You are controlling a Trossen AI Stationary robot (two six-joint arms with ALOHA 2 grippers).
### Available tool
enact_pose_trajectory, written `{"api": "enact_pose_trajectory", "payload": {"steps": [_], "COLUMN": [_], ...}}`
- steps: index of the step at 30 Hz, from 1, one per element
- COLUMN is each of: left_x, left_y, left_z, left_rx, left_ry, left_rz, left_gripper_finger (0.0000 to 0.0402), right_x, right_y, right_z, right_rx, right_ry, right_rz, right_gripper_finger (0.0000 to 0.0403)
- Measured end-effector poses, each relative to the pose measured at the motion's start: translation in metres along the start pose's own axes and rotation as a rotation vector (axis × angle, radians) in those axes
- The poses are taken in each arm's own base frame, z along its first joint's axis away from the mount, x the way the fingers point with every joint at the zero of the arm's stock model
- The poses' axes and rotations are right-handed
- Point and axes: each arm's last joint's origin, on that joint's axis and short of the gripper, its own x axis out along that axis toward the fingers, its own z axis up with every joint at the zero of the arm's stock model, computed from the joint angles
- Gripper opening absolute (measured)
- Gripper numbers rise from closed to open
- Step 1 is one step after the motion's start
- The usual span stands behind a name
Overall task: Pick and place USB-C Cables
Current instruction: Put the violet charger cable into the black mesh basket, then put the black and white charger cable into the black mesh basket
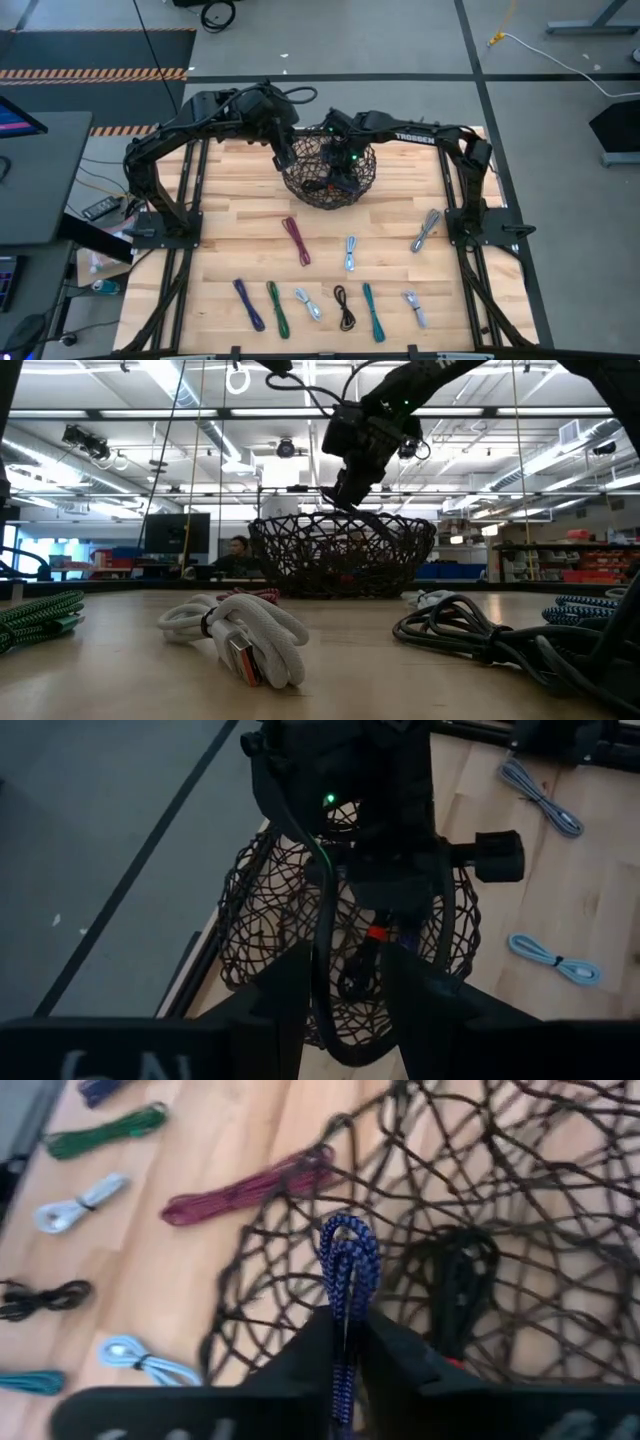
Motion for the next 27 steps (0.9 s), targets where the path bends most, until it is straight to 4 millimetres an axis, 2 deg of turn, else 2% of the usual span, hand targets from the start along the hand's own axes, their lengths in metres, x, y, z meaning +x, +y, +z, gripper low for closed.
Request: {"api": "enact_pose_trajectory", "payload": {"steps": [5,14,17,22,27], "left_x": [0.0,0.0,0.0,0.0,0.0], "left_y": [0.0,0.0,0.0,0.0,0.0], "left_z": [0.0,-0.001,-0.001,-0.002,-0.001], "left_rx": [0.001,0.005,0.008,0.008,0.006], "left_ry": [0.003,0.013,0.014,0.019,0.008], "left_rz": [0.001,0.001,0.001,0.001,-0.003], "left_gripper_finger": [0.0133,0.0133,0.0133,0.0133,0.0133], "right_x": [0.003,0.001,-0.015,-0.064,-0.096], "right_y": [0.002,0.011,0.017,0.048,0.083], "right_z": [0.002,0.006,0.012,0.025,0.019], "right_rx": [-0.015,-0.036,-0.032,0.07,0.285], "right_ry": [0.01,0.045,0.069,0.076,0.156], "right_rz": [-0.029,-0.094,-0.151,-0.156,-0.156], "right_gripper_finger": [0.0112,0.0122,0.0122,0.0122,0.0122]}}
